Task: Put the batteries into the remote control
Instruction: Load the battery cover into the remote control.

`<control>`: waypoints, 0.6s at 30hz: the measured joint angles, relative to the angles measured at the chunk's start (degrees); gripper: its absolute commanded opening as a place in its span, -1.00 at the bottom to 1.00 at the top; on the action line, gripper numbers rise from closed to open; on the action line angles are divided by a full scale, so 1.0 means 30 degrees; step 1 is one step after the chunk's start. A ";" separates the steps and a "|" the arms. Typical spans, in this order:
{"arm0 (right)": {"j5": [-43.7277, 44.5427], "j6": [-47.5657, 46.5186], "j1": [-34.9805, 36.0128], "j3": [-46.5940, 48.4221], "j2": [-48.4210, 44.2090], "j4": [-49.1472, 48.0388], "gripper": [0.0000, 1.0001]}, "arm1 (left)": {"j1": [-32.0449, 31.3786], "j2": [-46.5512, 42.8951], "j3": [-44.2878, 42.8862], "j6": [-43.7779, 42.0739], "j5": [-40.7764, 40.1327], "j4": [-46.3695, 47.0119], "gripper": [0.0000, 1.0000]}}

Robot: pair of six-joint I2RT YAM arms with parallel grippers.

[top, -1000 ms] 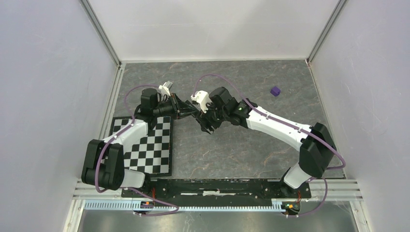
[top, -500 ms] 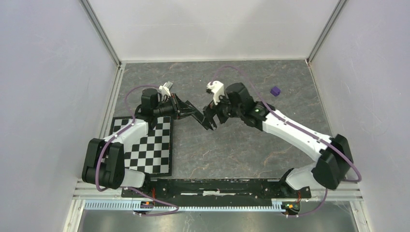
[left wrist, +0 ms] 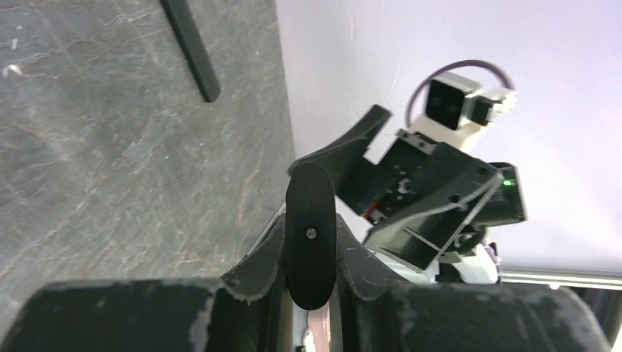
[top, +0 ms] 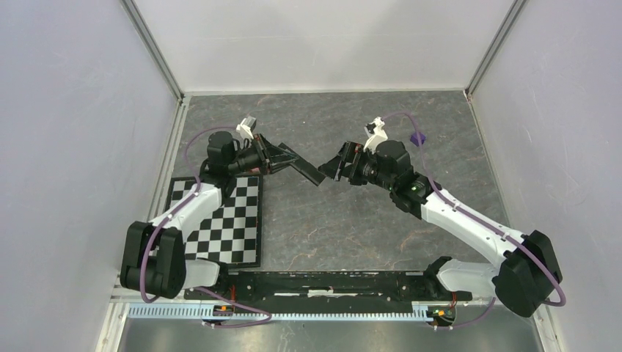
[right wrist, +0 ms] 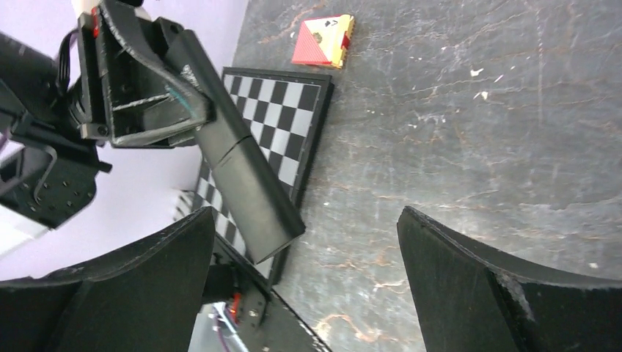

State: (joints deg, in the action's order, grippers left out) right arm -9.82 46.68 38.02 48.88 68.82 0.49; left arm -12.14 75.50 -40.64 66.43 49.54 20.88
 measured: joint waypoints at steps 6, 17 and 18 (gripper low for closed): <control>-0.0364 0.3475 0.0000 -0.1428 0.0007 -0.3330 0.96 | 0.0000 -0.0794 -0.0226 0.1530 -0.0029 0.0925 -0.96; -0.1756 0.5865 0.0044 -0.1632 0.1013 -0.7016 0.53 | 0.0000 -0.0903 -0.0561 0.3789 -0.0284 0.2572 -0.96; -0.1872 0.5894 0.0044 -0.1632 0.1093 -0.7089 0.45 | 0.0000 -0.0925 -0.0627 0.3949 -0.0350 0.2681 -0.96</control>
State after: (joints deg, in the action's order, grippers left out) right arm -15.44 64.36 38.15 43.99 72.10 -20.78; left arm -12.14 72.73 -42.52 78.28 48.49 28.93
